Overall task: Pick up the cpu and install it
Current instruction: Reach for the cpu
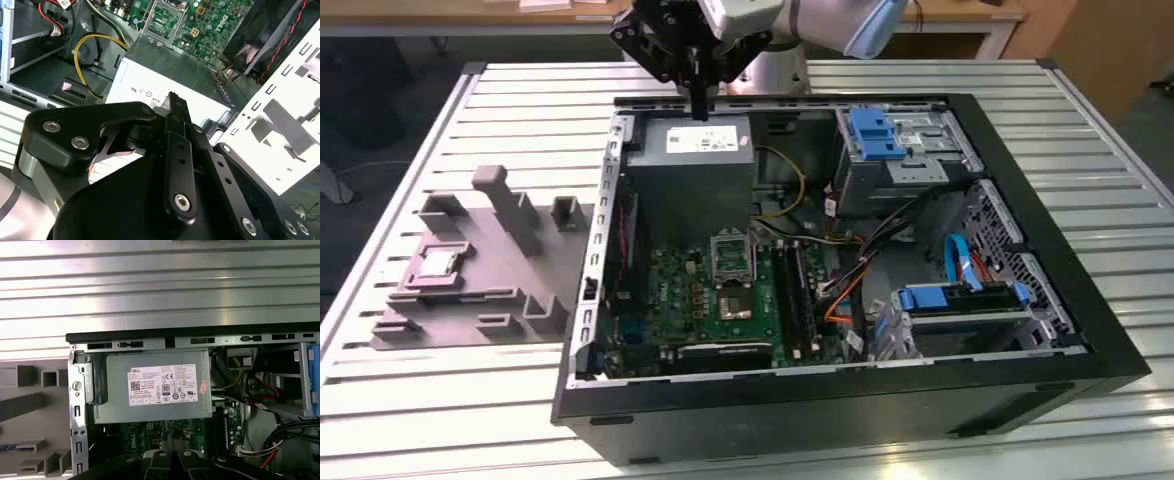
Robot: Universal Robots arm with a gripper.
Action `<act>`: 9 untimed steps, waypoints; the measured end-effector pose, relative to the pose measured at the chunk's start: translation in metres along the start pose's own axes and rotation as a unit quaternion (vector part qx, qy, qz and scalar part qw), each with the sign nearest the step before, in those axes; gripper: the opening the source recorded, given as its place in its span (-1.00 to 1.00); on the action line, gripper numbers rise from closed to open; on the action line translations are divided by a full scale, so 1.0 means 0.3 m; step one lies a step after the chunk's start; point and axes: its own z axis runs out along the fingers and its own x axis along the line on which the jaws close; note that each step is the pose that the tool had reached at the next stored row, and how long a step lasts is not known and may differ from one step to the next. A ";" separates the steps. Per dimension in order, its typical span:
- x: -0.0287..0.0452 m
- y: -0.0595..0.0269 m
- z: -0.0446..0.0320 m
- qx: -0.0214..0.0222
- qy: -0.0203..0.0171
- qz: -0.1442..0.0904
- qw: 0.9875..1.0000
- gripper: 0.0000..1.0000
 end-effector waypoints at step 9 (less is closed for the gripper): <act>0.005 0.000 0.000 0.000 0.000 0.000 1.000 -0.79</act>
